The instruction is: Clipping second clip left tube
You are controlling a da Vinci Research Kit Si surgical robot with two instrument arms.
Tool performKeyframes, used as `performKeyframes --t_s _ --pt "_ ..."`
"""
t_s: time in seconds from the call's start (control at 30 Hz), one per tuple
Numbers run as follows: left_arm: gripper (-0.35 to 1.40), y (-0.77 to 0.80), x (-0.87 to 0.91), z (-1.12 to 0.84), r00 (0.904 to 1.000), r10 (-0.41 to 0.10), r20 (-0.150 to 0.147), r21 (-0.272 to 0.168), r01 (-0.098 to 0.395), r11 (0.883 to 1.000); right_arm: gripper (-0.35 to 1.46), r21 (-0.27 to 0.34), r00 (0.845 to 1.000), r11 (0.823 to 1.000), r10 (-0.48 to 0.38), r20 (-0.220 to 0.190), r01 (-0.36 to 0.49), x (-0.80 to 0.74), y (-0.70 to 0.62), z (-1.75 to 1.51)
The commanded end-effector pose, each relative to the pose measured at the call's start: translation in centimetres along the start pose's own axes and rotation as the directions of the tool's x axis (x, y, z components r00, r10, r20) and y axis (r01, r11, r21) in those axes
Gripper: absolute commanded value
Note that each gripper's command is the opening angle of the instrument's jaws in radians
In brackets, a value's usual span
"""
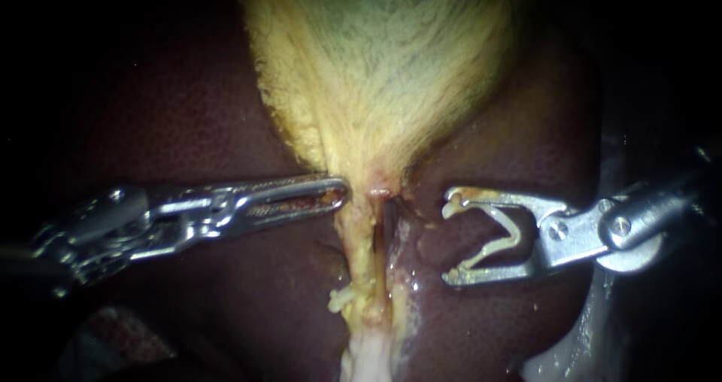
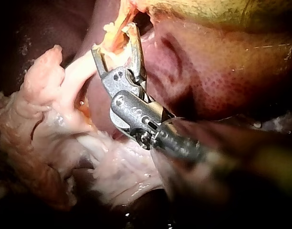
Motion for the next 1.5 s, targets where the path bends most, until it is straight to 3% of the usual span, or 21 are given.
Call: performKeyframes --t_s 0.03,0.2,0.57,0.77,0.93,1.13,1.3,1.5 --pt "-0.35 0.0 0.0 -0.01 1.0 0.0 0.0 -0.001 0.0 1.0 0.6 0.0 1.0 1.0 0.0 0.0 0.0 0.0 0.0 0.01" --pt "-0.35 0.03 -0.02 -0.1 1.0 0.0 -0.003 0.005 0.0 1.0 0.6 0.002 1.0 1.0 -0.013 -0.001 0.013 -0.04 -0.07 0.14" --pt "-0.35 0.23 -0.1 -0.54 1.0 -0.007 0.004 -0.019 0.007 1.0 0.6 0.051 0.992 0.991 0.122 -0.014 -0.122 -0.3 -0.33 0.9" --pt "-0.35 0.26 -0.12 -0.64 0.9999 -0.008 0.007 -0.027 0.008 1.0 0.59 0.077 0.985 0.982 0.175 -0.014 -0.173 -0.43 -0.38 1.27" --pt "-0.35 0.22 -0.12 -0.66 0.9999 -0.009 0.007 -0.029 0.009 1.0 0.58 0.076 0.982 0.979 0.189 0.0 -0.189 -0.54 -0.34 1.46" --pt "-0.35 0.17 -0.14 -0.7 0.9999 -0.01 0.008 -0.03 0.01 0.999 0.55 0.081 0.981 0.98 0.179 0.069 -0.184 -0.78 -0.24 1.58" --pt "-0.35 0.14 -0.14 -0.71 0.9999 -0.011 0.008 -0.031 0.011 0.999 0.55 0.048 0.978 0.983 0.173 0.118 -0.18 -0.97 -0.13 1.64" --pt "-0.35 0.1 -0.16 -0.73 0.9999 -0.012 0.008 -0.033 0.012 0.999 0.55 0.034 0.974 0.982 0.178 0.141 -0.185 -1.07 -0.06 1.68"
